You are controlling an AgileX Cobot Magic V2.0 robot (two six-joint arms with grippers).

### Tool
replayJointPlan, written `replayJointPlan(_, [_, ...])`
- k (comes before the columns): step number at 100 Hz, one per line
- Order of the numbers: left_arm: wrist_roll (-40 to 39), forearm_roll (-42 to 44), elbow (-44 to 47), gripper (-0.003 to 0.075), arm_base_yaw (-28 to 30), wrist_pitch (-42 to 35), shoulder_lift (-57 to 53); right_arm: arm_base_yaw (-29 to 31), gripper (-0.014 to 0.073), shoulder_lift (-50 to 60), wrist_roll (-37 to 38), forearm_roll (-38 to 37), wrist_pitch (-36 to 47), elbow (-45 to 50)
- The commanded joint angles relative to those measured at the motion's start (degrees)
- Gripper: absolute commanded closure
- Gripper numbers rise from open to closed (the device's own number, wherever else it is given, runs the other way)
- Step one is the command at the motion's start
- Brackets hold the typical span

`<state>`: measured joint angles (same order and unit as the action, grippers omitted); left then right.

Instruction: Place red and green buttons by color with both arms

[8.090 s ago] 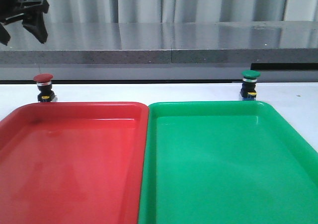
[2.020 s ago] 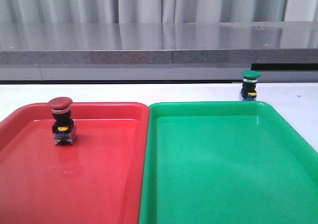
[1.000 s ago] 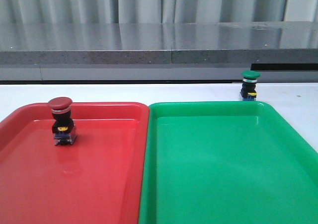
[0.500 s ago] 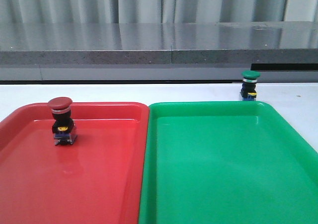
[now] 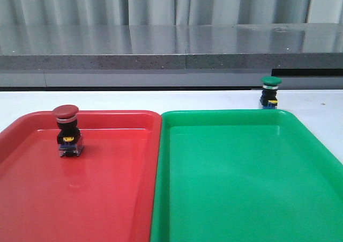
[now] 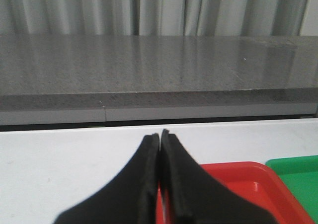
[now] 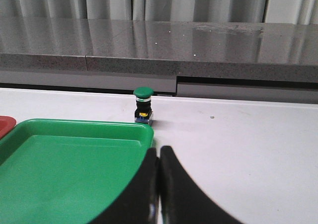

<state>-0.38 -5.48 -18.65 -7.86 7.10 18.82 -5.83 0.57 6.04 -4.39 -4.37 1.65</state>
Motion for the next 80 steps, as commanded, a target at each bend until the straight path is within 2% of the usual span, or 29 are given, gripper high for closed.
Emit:
replayJointPlan(1, [0.0, 1.3, 0.4, 0.0739, 2.5, -4.9, -2.7, 0.2, 0.066, 1.2, -0.3, 0.1, 4.4, -0.9])
replayJointPlan(20, [0.0, 1.8, 7.6, 0.0739, 7.0, -4.9, -10.8, 0.2, 0.066, 1.2, -0.3, 0.1, 4.4, -0.9])
replayJointPlan(49, [0.0, 2.0, 16.5, 0.0739, 7.1, -4.9, -20.8, 0.2, 0.066, 1.2, -0.3, 0.1, 4.4, -0.9])
replayJointPlan(80, [-2.2, 6.2, 20.2, 0.0739, 6.1, -5.3, -21.0, 0.2, 0.066, 1.2, -0.3, 0.1, 4.4, -0.9])
